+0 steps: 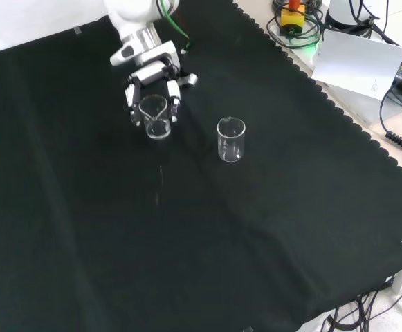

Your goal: Pick up the beaker on the right.

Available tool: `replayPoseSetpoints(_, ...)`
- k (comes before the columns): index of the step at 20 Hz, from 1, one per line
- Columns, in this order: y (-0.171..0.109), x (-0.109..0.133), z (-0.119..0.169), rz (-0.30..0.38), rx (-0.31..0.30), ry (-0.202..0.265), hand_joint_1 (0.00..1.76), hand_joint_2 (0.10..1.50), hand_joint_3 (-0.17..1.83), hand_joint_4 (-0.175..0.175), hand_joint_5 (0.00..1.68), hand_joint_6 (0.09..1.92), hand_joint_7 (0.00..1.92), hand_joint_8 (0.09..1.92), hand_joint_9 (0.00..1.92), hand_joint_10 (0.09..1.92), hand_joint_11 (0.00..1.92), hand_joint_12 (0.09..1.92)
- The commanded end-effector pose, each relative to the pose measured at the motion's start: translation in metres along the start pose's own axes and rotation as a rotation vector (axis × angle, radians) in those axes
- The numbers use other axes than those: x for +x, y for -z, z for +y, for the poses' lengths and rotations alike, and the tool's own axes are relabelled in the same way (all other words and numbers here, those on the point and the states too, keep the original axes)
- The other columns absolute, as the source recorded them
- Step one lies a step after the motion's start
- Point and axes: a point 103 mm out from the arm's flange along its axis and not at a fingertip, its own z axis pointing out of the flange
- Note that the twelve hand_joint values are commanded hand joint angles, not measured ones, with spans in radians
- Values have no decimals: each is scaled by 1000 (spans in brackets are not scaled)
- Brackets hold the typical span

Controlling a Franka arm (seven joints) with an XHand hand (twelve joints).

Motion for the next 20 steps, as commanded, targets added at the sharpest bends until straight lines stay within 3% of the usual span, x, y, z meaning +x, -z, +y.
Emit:
replayPoseSetpoints(1,42,16,-11,-83,-27,23,1133,658,608,175,1348,517,1649,171,1669,87,1388,691)
replayPoseSetpoints(6,55,26,-26,-128,31,2,1139,658,598,175,1365,481,1707,150,1731,87,1619,614)
replayPoseSetpoints(20,75,63,-75,-234,138,-18,1147,636,631,175,1383,463,1725,156,1757,87,1653,610)
